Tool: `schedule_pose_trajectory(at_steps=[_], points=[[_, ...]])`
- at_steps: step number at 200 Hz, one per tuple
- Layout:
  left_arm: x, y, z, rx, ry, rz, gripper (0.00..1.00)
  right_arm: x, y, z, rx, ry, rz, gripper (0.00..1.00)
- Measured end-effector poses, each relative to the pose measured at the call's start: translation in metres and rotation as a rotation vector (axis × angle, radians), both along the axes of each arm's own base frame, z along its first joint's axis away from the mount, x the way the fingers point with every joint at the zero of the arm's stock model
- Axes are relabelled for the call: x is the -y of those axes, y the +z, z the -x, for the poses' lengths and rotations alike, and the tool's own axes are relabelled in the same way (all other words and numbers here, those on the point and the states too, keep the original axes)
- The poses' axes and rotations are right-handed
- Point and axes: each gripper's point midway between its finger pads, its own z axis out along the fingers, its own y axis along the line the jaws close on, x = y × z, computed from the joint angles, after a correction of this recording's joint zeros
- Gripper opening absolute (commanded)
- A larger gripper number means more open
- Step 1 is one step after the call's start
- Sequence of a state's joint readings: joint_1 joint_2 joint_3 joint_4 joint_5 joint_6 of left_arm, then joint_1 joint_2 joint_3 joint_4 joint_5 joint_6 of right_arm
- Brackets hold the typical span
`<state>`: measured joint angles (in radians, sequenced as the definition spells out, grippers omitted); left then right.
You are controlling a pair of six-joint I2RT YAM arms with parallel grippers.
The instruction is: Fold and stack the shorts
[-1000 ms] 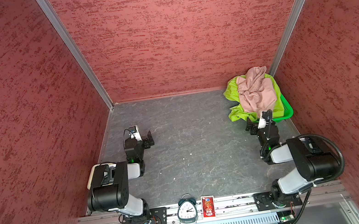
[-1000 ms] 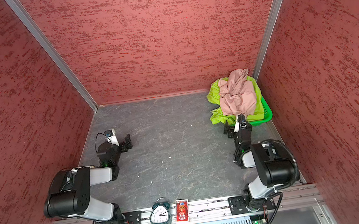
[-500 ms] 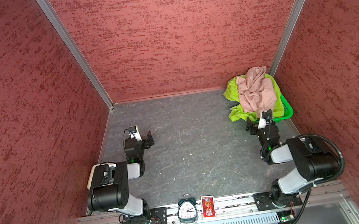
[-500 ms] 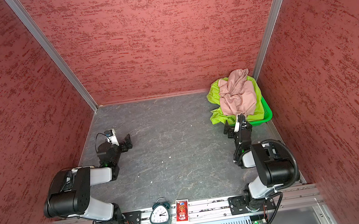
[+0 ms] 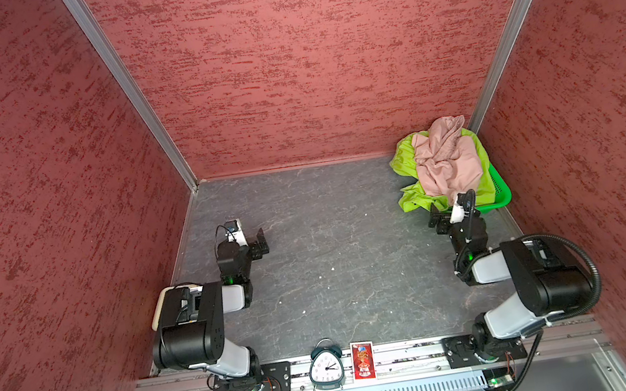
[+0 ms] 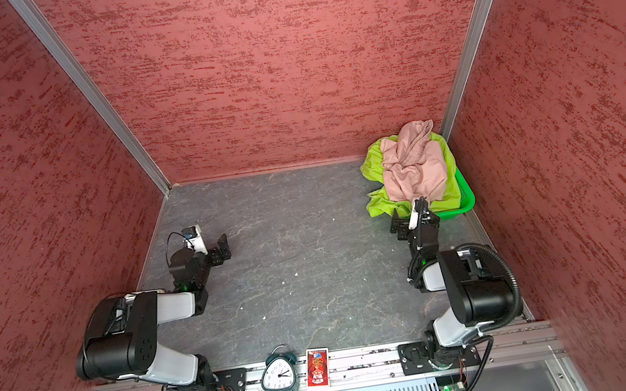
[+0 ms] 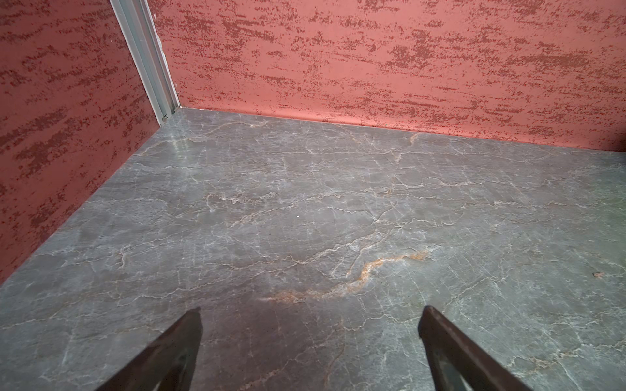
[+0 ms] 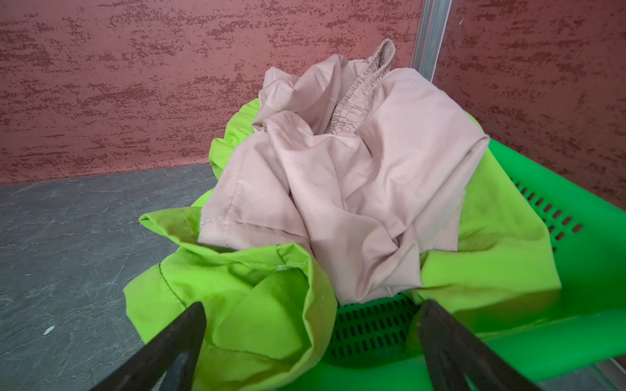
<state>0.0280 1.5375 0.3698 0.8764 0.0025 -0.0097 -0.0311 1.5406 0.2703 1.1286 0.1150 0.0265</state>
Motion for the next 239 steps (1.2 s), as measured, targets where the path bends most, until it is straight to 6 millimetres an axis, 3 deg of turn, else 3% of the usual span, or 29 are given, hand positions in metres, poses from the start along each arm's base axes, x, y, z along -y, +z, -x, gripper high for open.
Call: schedule_pose_trajectory(at_steps=[39, 51, 71, 87, 124, 145, 160, 187, 215, 239], points=[[0.0, 0.0, 0.0, 0.0, -0.001, 0.0, 1.0, 0.001, 0.001, 0.0, -0.026, -0.008, -0.003, 0.99], [0.002, 0.0, 0.001, -0.003, -0.011, -0.006, 0.99, 0.004, 0.017, -0.002, -0.018, -0.022, -0.011, 0.97], [0.013, 0.008, 0.003, -0.019, -0.031, -0.034, 0.99, 0.003, 0.064, -0.007, 0.048, -0.023, -0.038, 0.93], [0.025, 0.034, 0.0, -0.01, -0.054, -0.041, 0.99, 0.002, 0.095, -0.012, 0.066, -0.024, -0.074, 0.93], [0.046, 0.113, -0.007, 0.044, -0.102, 0.039, 0.99, 0.002, 0.149, -0.038, -0.018, -0.04, -0.139, 0.99], [0.058, 0.132, -0.002, 0.012, -0.133, 0.097, 0.99, 0.01, 0.184, -0.063, -0.045, -0.08, -0.127, 0.99], [0.067, 0.14, 0.004, -0.02, -0.164, 0.143, 0.99, 0.019, 0.197, -0.086, -0.075, -0.106, -0.116, 0.99], [0.083, 0.149, 0.017, -0.078, -0.235, 0.2, 0.99, 0.047, 0.184, -0.135, -0.171, -0.152, -0.121, 0.99], [0.098, 0.15, 0.035, -0.122, -0.311, 0.238, 0.99, 0.073, 0.132, -0.177, -0.312, -0.2, -0.121, 0.99], [0.109, 0.152, 0.05, -0.149, -0.365, 0.259, 0.99, 0.086, 0.089, -0.194, -0.415, -0.221, -0.122, 0.99]])
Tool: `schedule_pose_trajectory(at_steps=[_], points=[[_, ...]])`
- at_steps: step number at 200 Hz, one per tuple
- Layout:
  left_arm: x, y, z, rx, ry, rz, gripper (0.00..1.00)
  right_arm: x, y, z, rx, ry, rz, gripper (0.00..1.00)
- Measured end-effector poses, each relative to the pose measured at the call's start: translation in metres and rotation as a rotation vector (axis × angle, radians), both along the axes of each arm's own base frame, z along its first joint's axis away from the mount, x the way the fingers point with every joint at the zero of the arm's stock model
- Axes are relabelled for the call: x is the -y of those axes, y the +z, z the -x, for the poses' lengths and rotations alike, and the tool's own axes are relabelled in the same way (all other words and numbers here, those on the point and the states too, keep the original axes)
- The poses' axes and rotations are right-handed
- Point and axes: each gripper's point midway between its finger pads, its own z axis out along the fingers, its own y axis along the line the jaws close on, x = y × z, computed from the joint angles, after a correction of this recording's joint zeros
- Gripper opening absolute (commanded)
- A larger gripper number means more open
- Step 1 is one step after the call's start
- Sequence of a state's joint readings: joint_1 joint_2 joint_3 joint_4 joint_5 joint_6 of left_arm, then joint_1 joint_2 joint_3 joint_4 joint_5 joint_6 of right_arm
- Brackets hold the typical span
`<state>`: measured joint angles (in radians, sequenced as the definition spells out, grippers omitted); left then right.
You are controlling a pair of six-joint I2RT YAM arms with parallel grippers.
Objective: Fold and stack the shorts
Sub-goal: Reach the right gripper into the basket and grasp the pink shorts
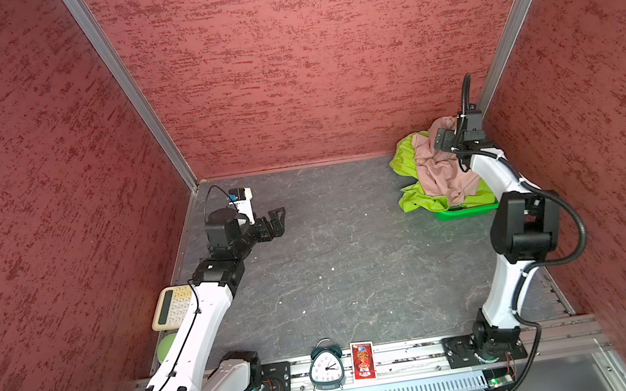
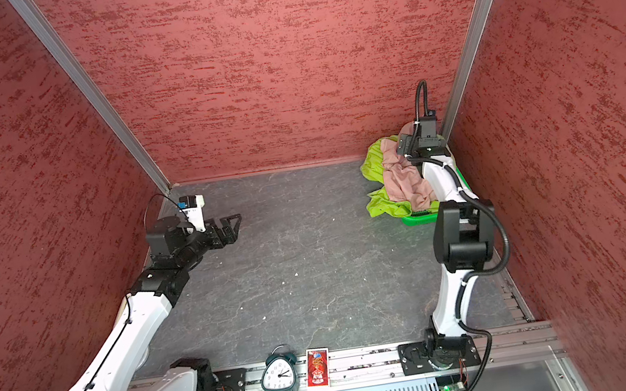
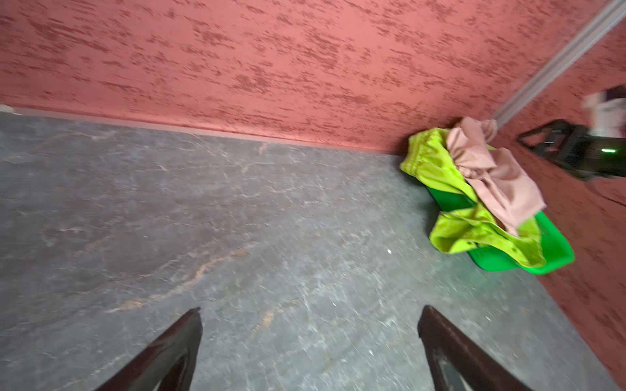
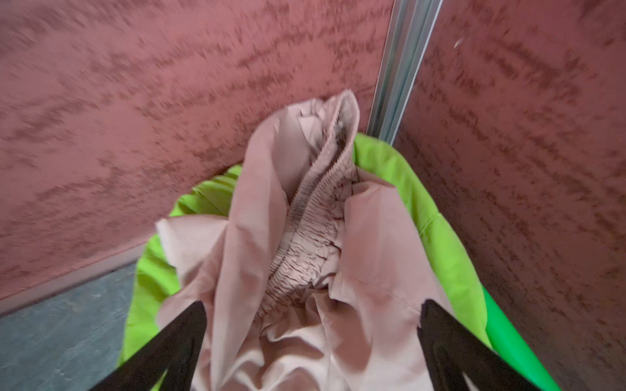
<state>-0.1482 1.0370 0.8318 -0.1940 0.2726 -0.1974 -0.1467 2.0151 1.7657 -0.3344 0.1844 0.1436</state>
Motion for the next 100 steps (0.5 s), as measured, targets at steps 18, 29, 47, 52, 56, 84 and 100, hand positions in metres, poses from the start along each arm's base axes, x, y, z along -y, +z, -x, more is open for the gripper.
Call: schedule_pose_trajectory(at_steps=[18, 29, 47, 52, 56, 84, 100], points=[[0.002, 0.001, 0.01, -0.016, -0.014, 0.006, 0.99, 0.002, -0.021, -0.01, -0.04, 0.004, -0.008, 0.99], [0.002, 0.002, 0.015, -0.017, -0.014, 0.008, 0.99, 0.0, -0.029, -0.015, -0.05, 0.014, -0.016, 0.99], [0.001, 0.002, 0.024, -0.013, -0.014, 0.01, 0.99, 0.0, -0.036, -0.024, -0.052, 0.02, -0.026, 0.99], [0.0, 0.001, 0.025, -0.014, -0.014, 0.01, 0.99, 0.0, -0.037, -0.028, -0.05, 0.022, -0.029, 0.98], [0.0, 0.0, 0.027, -0.016, -0.014, 0.01, 0.99, 0.0, -0.039, -0.031, -0.049, 0.023, -0.032, 0.97], [-0.001, -0.009, 0.03, -0.047, -0.011, 0.005, 0.99, -0.003, -0.053, -0.045, -0.052, 0.041, -0.053, 0.71], [-0.001, -0.013, 0.032, -0.065, -0.011, 0.002, 0.99, -0.005, -0.06, -0.05, -0.062, 0.052, -0.069, 0.39]])
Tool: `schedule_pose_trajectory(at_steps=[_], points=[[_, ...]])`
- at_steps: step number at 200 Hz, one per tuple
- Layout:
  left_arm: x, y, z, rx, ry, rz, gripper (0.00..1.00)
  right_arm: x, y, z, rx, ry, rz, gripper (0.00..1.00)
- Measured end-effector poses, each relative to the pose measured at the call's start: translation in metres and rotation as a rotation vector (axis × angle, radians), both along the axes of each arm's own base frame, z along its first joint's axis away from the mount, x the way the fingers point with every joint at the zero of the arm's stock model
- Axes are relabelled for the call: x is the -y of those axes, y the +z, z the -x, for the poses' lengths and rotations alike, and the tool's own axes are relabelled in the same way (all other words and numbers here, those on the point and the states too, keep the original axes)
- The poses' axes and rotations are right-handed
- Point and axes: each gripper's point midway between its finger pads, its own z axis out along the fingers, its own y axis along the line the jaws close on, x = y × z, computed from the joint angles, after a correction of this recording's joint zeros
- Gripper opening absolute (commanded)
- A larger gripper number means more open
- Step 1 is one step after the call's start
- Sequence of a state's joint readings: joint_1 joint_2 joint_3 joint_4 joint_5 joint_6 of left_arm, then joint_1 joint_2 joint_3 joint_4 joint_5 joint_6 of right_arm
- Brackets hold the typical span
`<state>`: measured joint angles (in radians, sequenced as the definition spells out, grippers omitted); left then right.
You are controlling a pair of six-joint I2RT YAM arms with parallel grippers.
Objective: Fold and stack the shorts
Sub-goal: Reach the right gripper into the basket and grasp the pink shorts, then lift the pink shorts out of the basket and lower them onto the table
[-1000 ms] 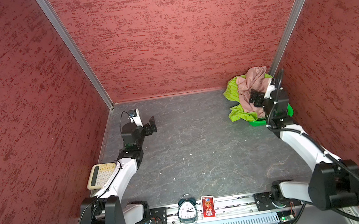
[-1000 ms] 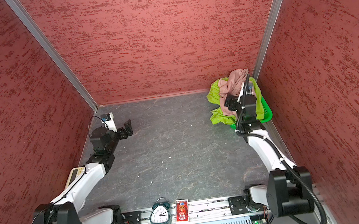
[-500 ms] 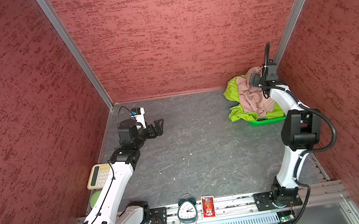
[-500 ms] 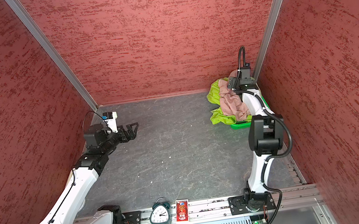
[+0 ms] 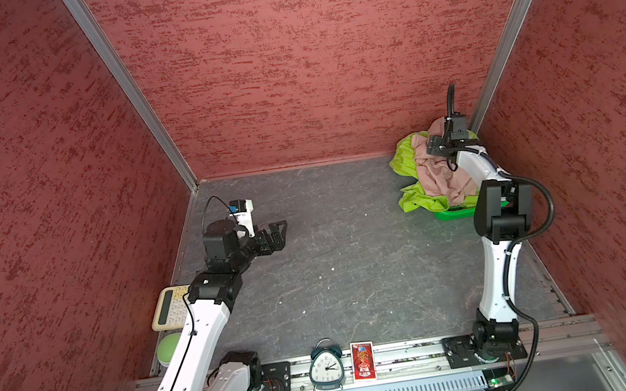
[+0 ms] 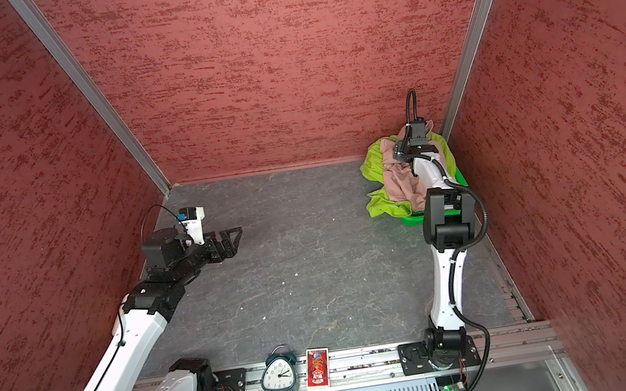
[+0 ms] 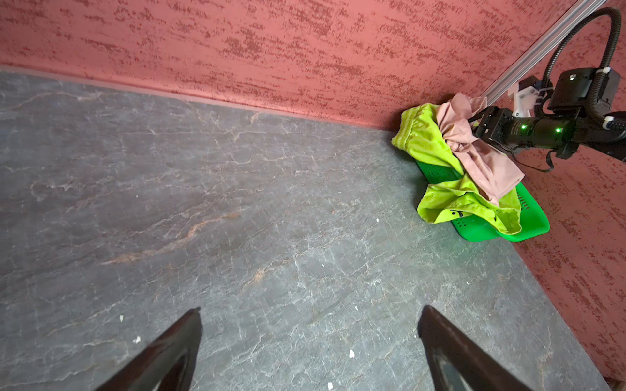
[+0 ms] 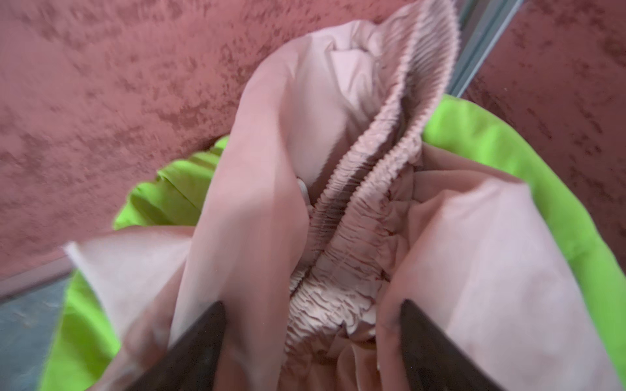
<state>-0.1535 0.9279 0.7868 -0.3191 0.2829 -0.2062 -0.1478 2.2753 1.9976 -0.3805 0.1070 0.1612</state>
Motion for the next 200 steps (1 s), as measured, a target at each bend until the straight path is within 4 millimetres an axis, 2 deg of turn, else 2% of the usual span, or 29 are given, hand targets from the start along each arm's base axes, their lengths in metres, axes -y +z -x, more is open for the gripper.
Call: schedule_pose_trajectory(at_steps=[11, 23, 53, 75, 86, 110, 128, 171, 200], points=[[0.0, -0.002, 0.001, -0.008, 0.0, -0.001, 0.99, -0.003, -0.001, -0.003, -0.002, 0.013, -0.011, 0.18], [0.0, -0.003, 0.001, -0.015, 0.001, -0.002, 0.99, -0.005, 0.002, -0.004, 0.003, 0.024, -0.022, 0.0], [0.0, -0.004, 0.001, -0.019, 0.003, 0.003, 0.99, -0.01, 0.026, -0.003, 0.04, 0.042, -0.034, 0.0], [0.0, -0.004, 0.001, -0.021, 0.0, 0.005, 0.99, -0.017, 0.067, 0.008, 0.103, 0.069, -0.043, 0.0], [0.001, -0.005, 0.001, -0.025, -0.002, 0.005, 0.99, -0.023, 0.097, 0.018, 0.149, 0.093, -0.05, 0.0], [0.001, -0.008, 0.0, -0.034, -0.002, 0.005, 0.99, -0.042, 0.18, 0.043, 0.291, 0.16, -0.053, 0.0], [0.001, -0.007, 0.0, -0.034, -0.001, 0.01, 0.99, -0.059, 0.235, 0.065, 0.391, 0.216, -0.043, 0.0], [0.005, -0.004, 0.001, -0.033, -0.017, 0.029, 0.99, -0.136, 0.362, 0.11, 0.627, 0.455, -0.03, 0.0], [0.006, 0.003, 0.003, -0.013, -0.023, 0.036, 0.99, -0.177, 0.443, 0.158, 0.789, 0.577, -0.012, 0.0]])
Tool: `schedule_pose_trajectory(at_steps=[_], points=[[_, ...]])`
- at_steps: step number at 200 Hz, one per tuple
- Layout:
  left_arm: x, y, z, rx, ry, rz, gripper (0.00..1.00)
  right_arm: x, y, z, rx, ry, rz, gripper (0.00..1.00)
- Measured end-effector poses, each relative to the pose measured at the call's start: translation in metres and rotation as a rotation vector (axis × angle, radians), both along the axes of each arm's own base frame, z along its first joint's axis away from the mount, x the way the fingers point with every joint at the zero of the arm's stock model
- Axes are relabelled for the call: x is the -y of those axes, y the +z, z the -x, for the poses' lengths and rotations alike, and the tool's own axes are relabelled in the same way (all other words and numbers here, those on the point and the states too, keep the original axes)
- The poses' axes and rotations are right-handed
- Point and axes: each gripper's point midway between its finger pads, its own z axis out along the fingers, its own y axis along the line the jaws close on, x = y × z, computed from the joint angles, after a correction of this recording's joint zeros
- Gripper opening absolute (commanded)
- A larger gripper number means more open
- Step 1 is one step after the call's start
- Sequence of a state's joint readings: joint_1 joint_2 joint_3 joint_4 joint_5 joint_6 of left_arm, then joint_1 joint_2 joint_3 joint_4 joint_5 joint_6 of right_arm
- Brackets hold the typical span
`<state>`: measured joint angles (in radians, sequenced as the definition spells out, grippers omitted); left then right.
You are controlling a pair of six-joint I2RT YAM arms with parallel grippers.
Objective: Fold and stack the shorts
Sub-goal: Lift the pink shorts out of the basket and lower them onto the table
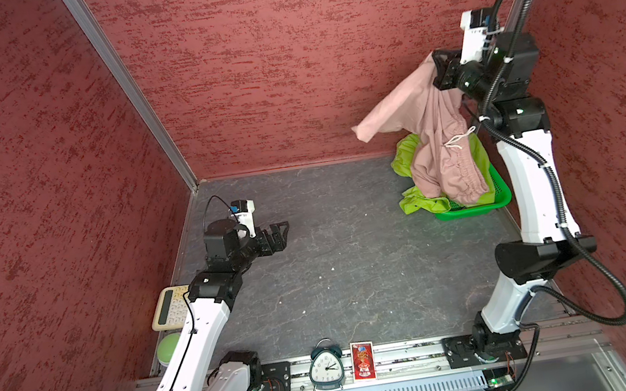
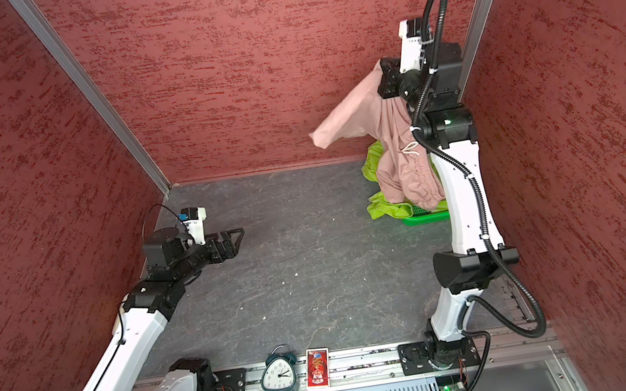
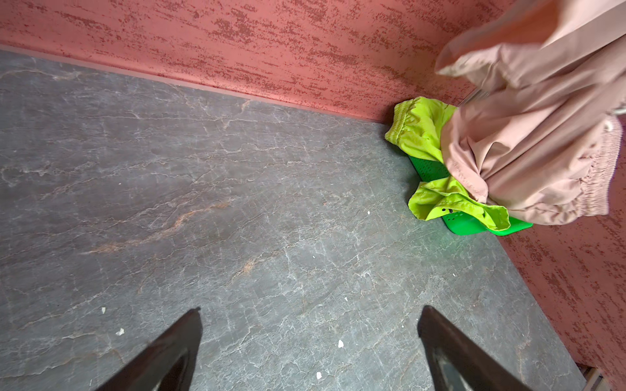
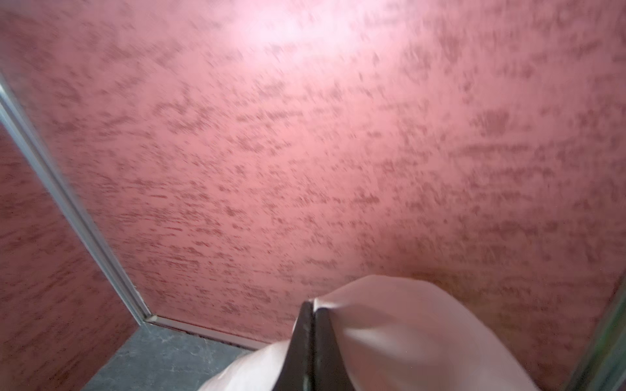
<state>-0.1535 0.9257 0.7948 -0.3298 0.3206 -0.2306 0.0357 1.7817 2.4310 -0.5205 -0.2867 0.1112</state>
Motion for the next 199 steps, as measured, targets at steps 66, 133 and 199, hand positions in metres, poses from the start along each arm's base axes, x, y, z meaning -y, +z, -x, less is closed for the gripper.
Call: schedule_pose_trajectory(at_steps=[66, 133, 199], points=[[-0.016, 0.097, 0.033, 0.218, 0.047, -0.027, 0.99, -0.125, 0.037, 0.076, 0.093, 0.349, 0.038, 0.0], [-0.031, 0.132, 0.064, 0.301, 0.098, -0.061, 1.0, -0.263, -0.103, 0.051, -0.277, 0.58, 0.134, 0.0], [-0.018, 0.098, 0.048, 0.168, 0.032, -0.061, 0.99, -0.3, -0.257, 0.002, -0.613, 0.458, 0.177, 0.0]])
